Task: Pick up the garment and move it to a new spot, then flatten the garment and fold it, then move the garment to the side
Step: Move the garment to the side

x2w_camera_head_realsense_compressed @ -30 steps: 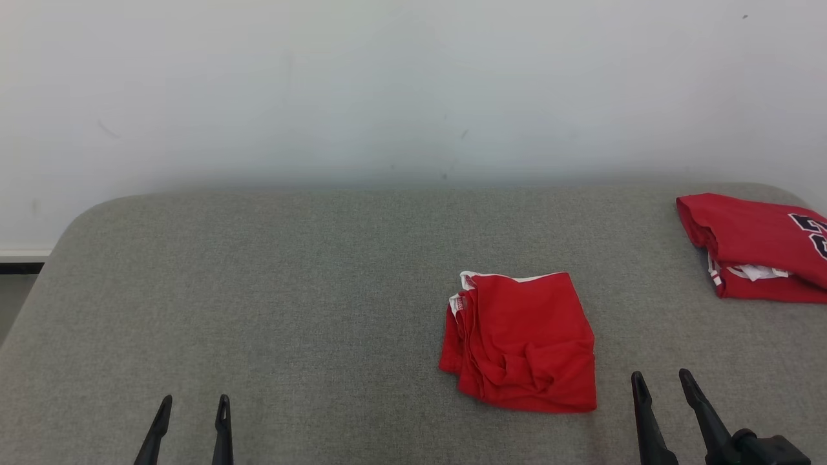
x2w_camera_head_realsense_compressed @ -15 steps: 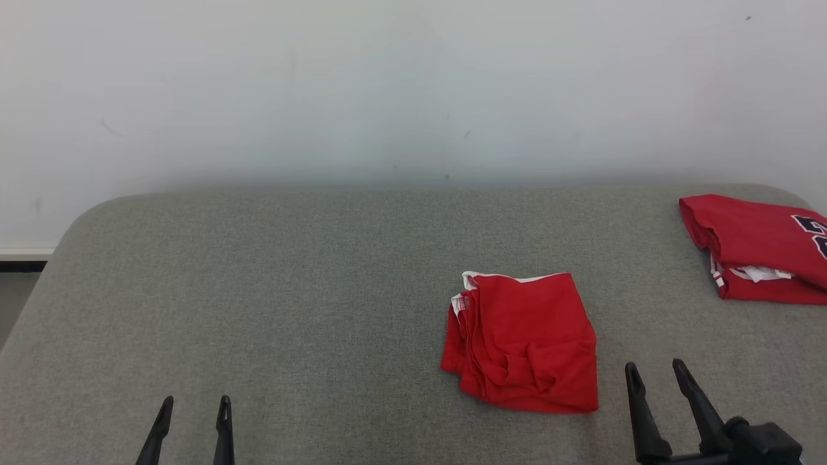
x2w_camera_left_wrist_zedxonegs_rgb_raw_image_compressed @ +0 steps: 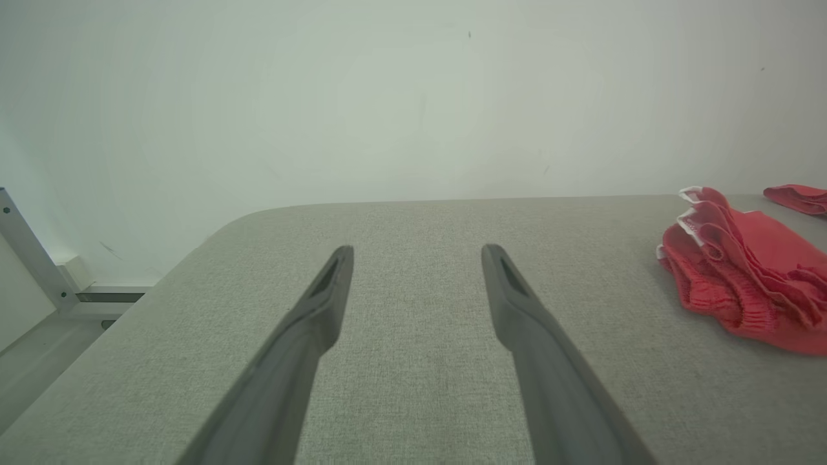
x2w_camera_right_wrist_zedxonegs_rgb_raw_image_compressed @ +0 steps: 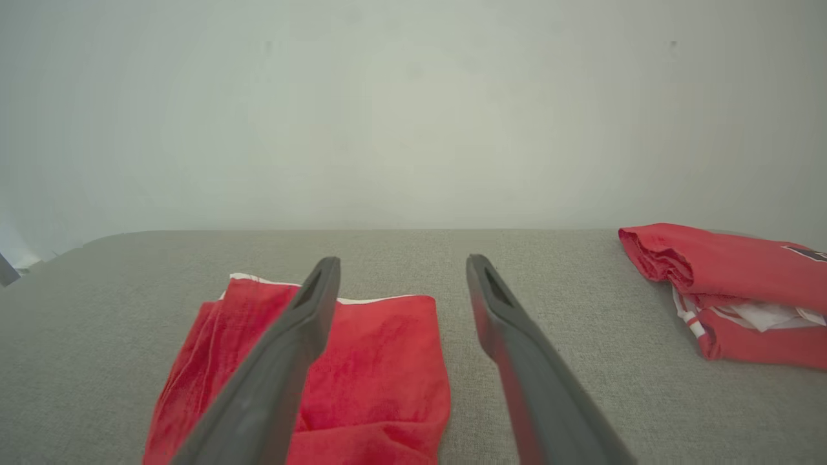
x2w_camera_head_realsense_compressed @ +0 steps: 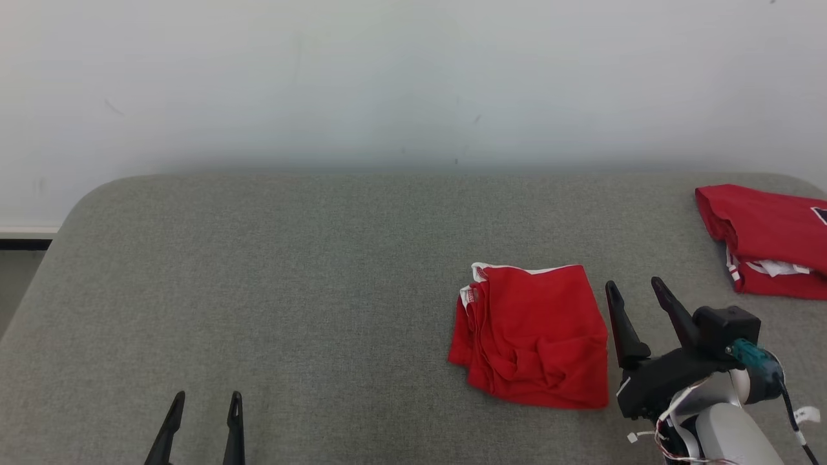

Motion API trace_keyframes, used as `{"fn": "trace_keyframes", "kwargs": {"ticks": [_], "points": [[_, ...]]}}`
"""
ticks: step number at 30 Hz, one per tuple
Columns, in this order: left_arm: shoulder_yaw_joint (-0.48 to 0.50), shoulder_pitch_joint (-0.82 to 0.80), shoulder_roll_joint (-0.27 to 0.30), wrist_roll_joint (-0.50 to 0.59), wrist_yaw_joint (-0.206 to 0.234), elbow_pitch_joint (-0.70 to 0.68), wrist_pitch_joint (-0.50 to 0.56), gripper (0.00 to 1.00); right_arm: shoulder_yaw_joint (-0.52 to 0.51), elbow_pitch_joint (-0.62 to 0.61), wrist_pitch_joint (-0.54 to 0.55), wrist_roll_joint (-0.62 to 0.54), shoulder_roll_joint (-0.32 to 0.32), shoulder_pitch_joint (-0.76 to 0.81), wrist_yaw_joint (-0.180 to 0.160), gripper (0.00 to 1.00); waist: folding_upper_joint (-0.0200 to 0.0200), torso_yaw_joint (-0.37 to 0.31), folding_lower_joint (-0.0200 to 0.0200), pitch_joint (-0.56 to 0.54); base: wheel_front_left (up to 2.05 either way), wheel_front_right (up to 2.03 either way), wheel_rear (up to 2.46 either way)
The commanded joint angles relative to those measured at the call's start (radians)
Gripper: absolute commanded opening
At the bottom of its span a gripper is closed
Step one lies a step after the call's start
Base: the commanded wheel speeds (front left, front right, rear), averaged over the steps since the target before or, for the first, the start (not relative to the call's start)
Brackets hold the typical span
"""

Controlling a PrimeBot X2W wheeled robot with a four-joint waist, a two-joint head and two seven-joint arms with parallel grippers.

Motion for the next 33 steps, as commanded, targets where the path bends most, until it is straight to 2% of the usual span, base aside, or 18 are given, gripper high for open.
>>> {"fn": "trace_keyframes", "kwargs": {"ticks": [1,11,19,27,28,29,30,33], "points": [[-0.001,-0.009,-0.001,-0.005,0.003,0.003,-0.003,1.0,0.001,0.019,0.003,-0.003,0.0,-0.018,-0.003,1.0,-0.0001,0.005,0.0,0.006,0.0,0.0,0.0],[-0.017,-0.042,0.007,-0.006,-0.001,0.008,-0.003,1.0,0.002,0.341,0.062,-0.027,-0.006,-0.153,-0.003,1.0,-0.0001,0.027,0.0,0.047,0.0,0.0,0.0],[-0.029,-0.061,0.006,-0.007,0.001,0.009,-0.003,1.0,0.017,0.589,0.023,-0.045,0.011,-0.255,-0.003,1.0,-0.0001,0.049,0.0,0.074,0.0,0.0,0.0],[-0.032,-0.078,0.013,-0.013,-0.003,0.022,-0.003,1.0,0.037,0.758,0.015,-0.025,0.032,-0.316,-0.003,1.0,-0.0001,0.064,0.0,0.09,0.0,0.0,0.0],[-0.032,-0.077,0.012,-0.014,-0.003,0.023,-0.003,1.0,0.042,0.778,0.027,-0.021,0.035,-0.32,-0.003,0.92,-0.0001,0.064,0.0,0.092,0.0,0.0,0.0],[-0.032,-0.078,0.011,-0.015,-0.003,0.023,-0.003,1.0,0.049,0.792,0.035,-0.015,0.04,-0.323,-0.003,0.36,-0.0001,0.064,0.0,0.094,0.0,0.0,0.0],[-0.032,-0.079,0.01,-0.016,-0.003,0.023,-0.003,1.0,0.056,0.803,0.041,-0.005,0.045,-0.326,-0.003,0.0,-0.0001,0.064,0.0,0.097,0.0,0.0,0.0],[-0.03,-0.084,0.006,-0.016,0.0,0.021,-0.003,1.0,0.075,0.809,0.03,0.028,0.044,-0.349,-0.003,0.0,-0.0001,0.058,0.0,0.111,0.0,0.0,0.0]]}}
